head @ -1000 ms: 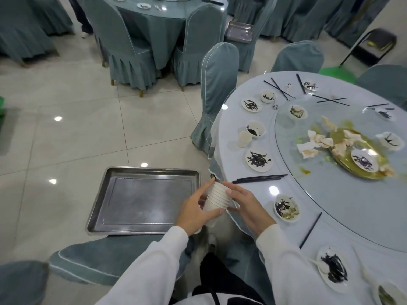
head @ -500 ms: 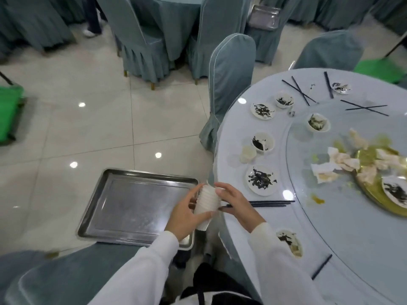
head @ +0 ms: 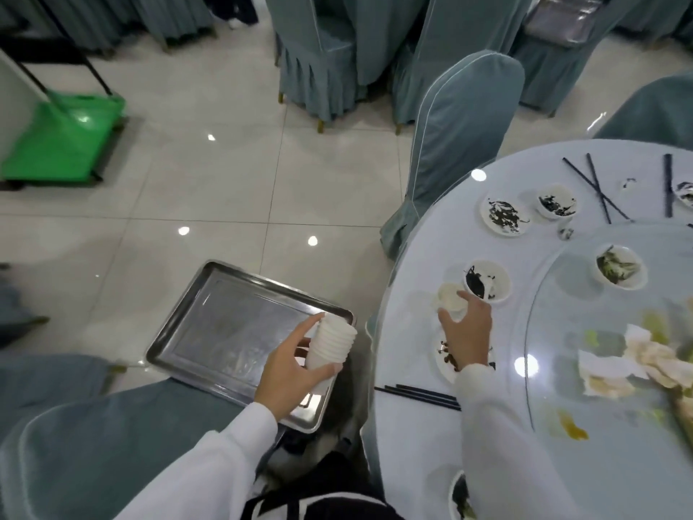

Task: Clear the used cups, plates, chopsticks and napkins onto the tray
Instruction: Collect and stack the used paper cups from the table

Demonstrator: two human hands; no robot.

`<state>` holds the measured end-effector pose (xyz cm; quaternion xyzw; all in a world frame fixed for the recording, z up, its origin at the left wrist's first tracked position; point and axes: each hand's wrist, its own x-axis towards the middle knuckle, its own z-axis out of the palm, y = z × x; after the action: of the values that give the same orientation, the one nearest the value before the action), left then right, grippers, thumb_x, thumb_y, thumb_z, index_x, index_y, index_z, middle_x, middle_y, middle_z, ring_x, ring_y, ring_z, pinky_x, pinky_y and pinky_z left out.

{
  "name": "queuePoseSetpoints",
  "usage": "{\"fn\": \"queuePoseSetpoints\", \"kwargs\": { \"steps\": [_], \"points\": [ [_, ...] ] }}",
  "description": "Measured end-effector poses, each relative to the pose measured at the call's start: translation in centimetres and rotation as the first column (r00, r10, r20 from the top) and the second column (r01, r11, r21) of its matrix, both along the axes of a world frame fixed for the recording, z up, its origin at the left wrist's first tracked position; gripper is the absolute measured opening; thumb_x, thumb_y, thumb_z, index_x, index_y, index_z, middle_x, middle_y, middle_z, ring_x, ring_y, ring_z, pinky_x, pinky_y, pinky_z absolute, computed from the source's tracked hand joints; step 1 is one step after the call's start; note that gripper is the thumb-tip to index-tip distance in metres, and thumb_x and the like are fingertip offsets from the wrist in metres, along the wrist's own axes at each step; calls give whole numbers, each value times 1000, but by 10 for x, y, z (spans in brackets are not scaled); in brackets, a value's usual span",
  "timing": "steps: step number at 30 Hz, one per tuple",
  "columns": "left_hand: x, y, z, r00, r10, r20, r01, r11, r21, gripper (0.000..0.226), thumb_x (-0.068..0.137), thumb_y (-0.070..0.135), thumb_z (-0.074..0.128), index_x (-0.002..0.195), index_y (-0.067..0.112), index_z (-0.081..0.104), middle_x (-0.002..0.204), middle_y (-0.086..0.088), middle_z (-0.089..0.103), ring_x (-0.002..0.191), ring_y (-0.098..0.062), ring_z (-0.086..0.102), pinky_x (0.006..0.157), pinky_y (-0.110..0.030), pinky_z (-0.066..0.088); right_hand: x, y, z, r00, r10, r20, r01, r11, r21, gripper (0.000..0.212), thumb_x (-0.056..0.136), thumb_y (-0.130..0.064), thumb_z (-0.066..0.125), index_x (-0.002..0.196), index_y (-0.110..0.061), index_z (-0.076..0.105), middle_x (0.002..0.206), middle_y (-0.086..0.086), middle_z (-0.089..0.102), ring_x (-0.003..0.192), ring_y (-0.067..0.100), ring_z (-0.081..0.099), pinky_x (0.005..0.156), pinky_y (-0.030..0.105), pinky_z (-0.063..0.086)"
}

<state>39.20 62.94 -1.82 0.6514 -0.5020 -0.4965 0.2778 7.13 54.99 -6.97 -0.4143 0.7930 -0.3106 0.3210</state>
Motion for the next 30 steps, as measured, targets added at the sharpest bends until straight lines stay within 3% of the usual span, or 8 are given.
{"fn": "queuePoseSetpoints", "kwargs": {
  "steps": [4, 9, 13, 16, 18, 21, 27, 30],
  "points": [
    [-1, 0, 1, 999, 37, -2, -37, 999, 16, 89, 74, 35, 95, 142, 65, 46, 116, 12, 70, 103, -9, 69, 82, -37, 65, -15, -17, -10, 994, 102, -37, -100, 994, 51, 60, 92, -19, 78, 146, -17, 54, 155, 8, 44, 143, 31, 40, 117, 37, 32],
    [-1, 4, 6, 996, 88, -12, -88, 996, 27, 88, 74, 34, 94, 141, 65, 46, 115, 13, 67, 97, 5, 65, 61, -21, 61, -21, -35, -20, 975, 206, -80, -198, 975, 99, 63, 90, -14, 79, 147, -14, 54, 157, 11, 43, 143, 35, 42, 121, 51, 34],
    [7, 11, 8, 992, 120, -29, -119, 992, 52, 87, 76, 32, 94, 140, 66, 46, 118, 12, 65, 101, -6, 66, 63, -19, 60, -16, -37, -19, 973, 188, -137, -174, 979, 109, 59, 88, -16, 80, 142, -18, 58, 145, 9, 53, 130, 34, 54, 105, 49, 47],
    [13, 15, 11, 990, 135, -29, -133, 989, 56, 87, 76, 32, 94, 139, 67, 46, 120, 14, 64, 106, -11, 65, 67, -23, 62, -7, -33, -13, 977, 165, -132, -157, 985, 70, 57, 84, -18, 83, 137, -20, 62, 138, 8, 60, 124, 31, 58, 98, 43, 45],
    [18, 17, 12, 990, 142, -16, -141, 989, 48, 86, 77, 33, 93, 140, 67, 45, 121, 16, 63, 108, -10, 65, 75, -29, 64, 2, -29, -8, 989, 132, -65, -131, 991, 15, 55, 85, -21, 83, 136, -22, 62, 135, 5, 63, 122, 27, 59, 100, 41, 46],
    [25, 21, 14, 988, 151, -13, -150, 988, 43, 85, 78, 35, 92, 140, 67, 44, 122, 19, 63, 108, -7, 64, 84, -34, 64, 18, -18, 5, 984, 46, 170, -36, 997, -63, 52, 86, -27, 84, 133, -30, 61, 125, -4, 67, 112, 19, 65, 94, 35, 51],
    [39, 31, 15, 994, 104, -42, -102, 994, 34, 87, 80, 34, 91, 149, 58, 44, 125, 17, 64, 111, -8, 64, 88, -39, 64, 61, 10, 29, 891, 36, 453, 19, 993, -117, 45, 93, -36, 80, 134, -31, 63, 125, -5, 73, 111, 12, 71, 88, 34, 61],
    [48, 38, 14, 995, 59, -81, -58, 998, 14, 87, 81, 32, 91, 147, 63, 43, 127, 16, 65, 112, -8, 64, 83, -31, 65, 87, 30, 43, 852, 32, 522, 47, 989, -137, 41, 95, -34, 78, 133, -32, 64, 122, -6, 75, 112, 12, 72, 85, 31, 62]
  ]
}}
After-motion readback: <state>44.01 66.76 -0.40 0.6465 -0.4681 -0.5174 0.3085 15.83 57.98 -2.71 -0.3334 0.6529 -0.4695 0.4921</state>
